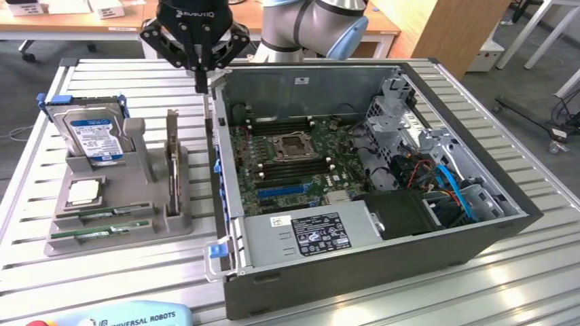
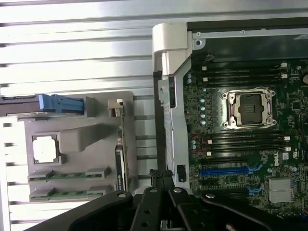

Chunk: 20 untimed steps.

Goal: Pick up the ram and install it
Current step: 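Reach for the ram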

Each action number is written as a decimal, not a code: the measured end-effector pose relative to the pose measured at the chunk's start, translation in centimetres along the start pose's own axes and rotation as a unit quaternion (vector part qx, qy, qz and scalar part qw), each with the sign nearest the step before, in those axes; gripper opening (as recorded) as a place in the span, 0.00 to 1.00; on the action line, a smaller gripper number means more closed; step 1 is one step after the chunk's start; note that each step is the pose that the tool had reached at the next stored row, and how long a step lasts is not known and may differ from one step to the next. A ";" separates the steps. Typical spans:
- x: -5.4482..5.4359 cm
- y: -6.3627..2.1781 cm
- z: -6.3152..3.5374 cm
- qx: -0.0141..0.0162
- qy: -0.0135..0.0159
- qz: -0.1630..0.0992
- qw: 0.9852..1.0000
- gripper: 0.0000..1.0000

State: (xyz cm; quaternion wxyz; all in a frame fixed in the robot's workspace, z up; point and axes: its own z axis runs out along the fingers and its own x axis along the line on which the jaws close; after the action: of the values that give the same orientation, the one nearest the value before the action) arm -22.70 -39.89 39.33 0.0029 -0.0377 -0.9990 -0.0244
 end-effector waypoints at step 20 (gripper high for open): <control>3.9 -0.30 0.02 0.000 0.000 0.000 1.000 0.10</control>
State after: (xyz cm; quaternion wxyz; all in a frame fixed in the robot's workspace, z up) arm -26.59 -39.89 39.32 0.0029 -0.0377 -0.9990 -0.0244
